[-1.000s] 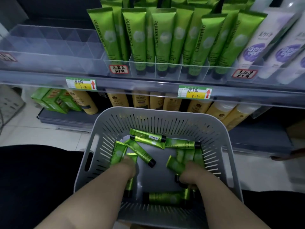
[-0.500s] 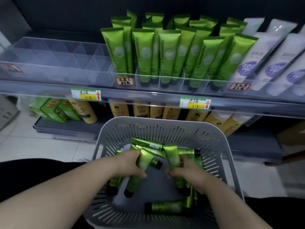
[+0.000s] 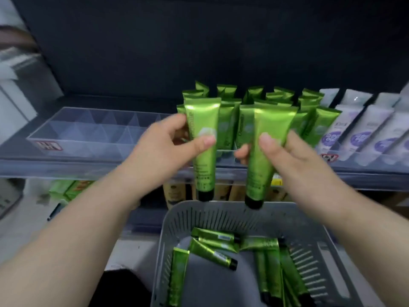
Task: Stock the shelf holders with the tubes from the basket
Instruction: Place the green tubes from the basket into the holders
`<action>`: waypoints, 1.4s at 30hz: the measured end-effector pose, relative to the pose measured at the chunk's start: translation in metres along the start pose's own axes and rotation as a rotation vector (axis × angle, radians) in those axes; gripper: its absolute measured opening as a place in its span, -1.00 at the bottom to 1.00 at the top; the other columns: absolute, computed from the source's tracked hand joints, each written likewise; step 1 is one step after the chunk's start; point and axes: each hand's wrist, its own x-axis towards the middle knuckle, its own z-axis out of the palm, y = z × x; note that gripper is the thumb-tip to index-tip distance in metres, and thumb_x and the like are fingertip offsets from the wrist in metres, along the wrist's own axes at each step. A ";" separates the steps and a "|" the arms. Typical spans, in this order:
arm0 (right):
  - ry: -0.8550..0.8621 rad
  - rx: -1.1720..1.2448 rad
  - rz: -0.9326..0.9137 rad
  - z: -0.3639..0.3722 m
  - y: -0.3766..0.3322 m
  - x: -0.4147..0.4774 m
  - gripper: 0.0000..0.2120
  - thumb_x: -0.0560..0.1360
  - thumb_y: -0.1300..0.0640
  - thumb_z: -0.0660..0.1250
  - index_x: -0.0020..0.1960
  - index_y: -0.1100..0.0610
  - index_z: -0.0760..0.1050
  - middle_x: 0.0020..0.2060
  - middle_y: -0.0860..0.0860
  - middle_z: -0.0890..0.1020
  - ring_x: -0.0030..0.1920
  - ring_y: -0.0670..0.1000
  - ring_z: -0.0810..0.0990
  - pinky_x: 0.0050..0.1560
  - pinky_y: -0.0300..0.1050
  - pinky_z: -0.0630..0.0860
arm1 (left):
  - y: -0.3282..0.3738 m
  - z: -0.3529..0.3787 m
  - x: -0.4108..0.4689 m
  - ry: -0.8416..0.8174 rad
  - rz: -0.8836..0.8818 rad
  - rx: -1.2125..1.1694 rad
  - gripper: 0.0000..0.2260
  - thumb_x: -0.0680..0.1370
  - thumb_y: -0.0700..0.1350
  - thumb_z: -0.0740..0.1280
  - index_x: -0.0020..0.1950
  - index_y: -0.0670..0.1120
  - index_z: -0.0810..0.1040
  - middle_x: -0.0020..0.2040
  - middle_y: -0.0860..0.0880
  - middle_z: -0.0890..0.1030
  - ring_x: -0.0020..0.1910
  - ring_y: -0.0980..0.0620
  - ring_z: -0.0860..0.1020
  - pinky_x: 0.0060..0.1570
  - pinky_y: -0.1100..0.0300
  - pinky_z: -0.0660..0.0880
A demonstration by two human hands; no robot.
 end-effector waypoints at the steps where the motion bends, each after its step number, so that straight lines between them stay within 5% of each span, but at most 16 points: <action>1: 0.025 -0.013 -0.043 0.002 -0.016 0.012 -0.69 0.46 -0.14 0.11 0.02 0.00 0.50 -0.07 -0.11 0.68 -0.03 -0.17 0.62 -0.01 -0.31 0.54 | 0.005 -0.011 0.006 0.061 0.041 0.015 -0.79 0.35 0.16 0.43 -0.09 0.14 0.59 -0.21 0.17 0.66 -0.28 0.26 0.56 -0.28 0.32 0.46; 7: 0.074 0.138 -0.048 0.020 -0.070 0.099 -0.91 0.53 0.01 0.30 -0.05 0.02 0.53 -0.12 -0.04 0.66 -0.10 -0.04 0.66 -0.21 -0.18 0.54 | 0.011 -0.069 0.036 0.306 0.134 0.034 -0.82 0.29 0.13 0.40 -0.15 0.15 0.60 -0.25 0.23 0.66 -0.28 0.28 0.59 -0.31 0.37 0.51; 12: 0.128 0.225 -0.044 0.044 -0.083 0.159 -0.82 0.47 0.18 0.40 0.05 0.17 0.50 0.01 0.10 0.64 -0.02 0.06 0.67 -0.20 -0.20 0.60 | -0.009 -0.096 0.064 0.393 0.162 0.007 -0.79 0.34 0.00 0.51 -0.05 0.13 0.63 -0.07 0.10 0.68 0.00 0.08 0.63 0.04 -0.02 0.56; 14: 0.164 0.118 -0.044 0.053 -0.083 0.181 -0.67 0.42 0.13 0.45 0.14 0.17 0.50 0.03 0.10 0.64 -0.05 0.07 0.68 -0.22 -0.20 0.59 | -0.013 -0.102 0.075 0.411 0.165 0.023 -0.79 0.34 -0.02 0.48 -0.05 0.13 0.62 -0.07 0.09 0.68 0.00 0.09 0.63 0.06 -0.03 0.55; 17: 0.209 -0.257 -0.043 0.065 -0.082 0.207 -0.71 0.39 -0.01 0.47 0.03 0.07 0.51 -0.09 -0.03 0.64 -0.21 -0.03 0.64 -0.29 -0.23 0.55 | -0.022 -0.107 0.091 0.399 0.139 0.026 -0.80 0.36 -0.10 0.50 -0.07 0.09 0.58 -0.11 0.09 0.68 -0.04 0.11 0.64 0.04 -0.02 0.56; 22: 0.050 -0.509 0.005 0.077 -0.076 0.236 -0.46 0.39 0.02 0.47 0.31 0.11 0.42 0.03 -0.02 0.62 -0.18 -0.04 0.66 -0.09 -0.13 0.64 | -0.046 -0.106 0.108 0.366 0.053 -0.001 -0.75 0.40 -0.16 0.48 -0.10 0.13 0.50 -0.12 -0.01 0.67 -0.09 0.00 0.65 -0.04 -0.05 0.59; 27: -0.108 -0.604 0.020 0.083 -0.071 0.252 -0.74 0.42 0.16 0.45 0.07 0.22 0.53 -0.04 0.11 0.64 -0.08 0.03 0.66 -0.02 -0.05 0.63 | -0.057 -0.106 0.113 0.354 0.010 -0.093 -0.84 0.47 -0.21 0.40 -0.10 0.02 0.46 -0.14 -0.08 0.65 -0.15 0.00 0.66 -0.11 -0.01 0.62; 35: -0.168 -0.797 0.020 0.095 -0.058 0.265 -0.75 0.43 0.18 0.43 0.05 0.30 0.56 -0.06 0.19 0.66 -0.10 0.12 0.67 0.01 0.04 0.62 | -0.064 -0.101 0.117 0.279 -0.014 0.052 -0.77 0.34 0.03 0.42 -0.09 0.01 0.46 -0.12 -0.11 0.65 -0.08 -0.11 0.63 -0.02 -0.13 0.57; 39: -0.215 -1.050 -0.028 0.100 -0.052 0.263 -0.80 0.44 0.16 0.40 0.01 0.24 0.61 -0.24 0.06 0.62 -0.22 0.04 0.56 -0.24 -0.18 0.47 | -0.072 -0.096 0.118 0.270 0.021 0.149 -0.75 0.44 -0.15 0.44 -0.11 0.16 0.43 -0.15 0.05 0.62 -0.10 0.02 0.61 0.00 0.02 0.57; 42: -0.255 -1.210 -0.064 0.103 -0.045 0.261 -0.83 0.48 0.21 0.32 0.03 0.12 0.63 -0.06 0.00 0.64 -0.08 0.00 0.56 -0.21 -0.26 0.37 | -0.077 -0.092 0.116 0.295 0.022 0.158 -0.72 0.46 -0.21 0.40 -0.10 0.18 0.46 -0.14 0.11 0.59 -0.11 0.07 0.60 -0.02 0.14 0.57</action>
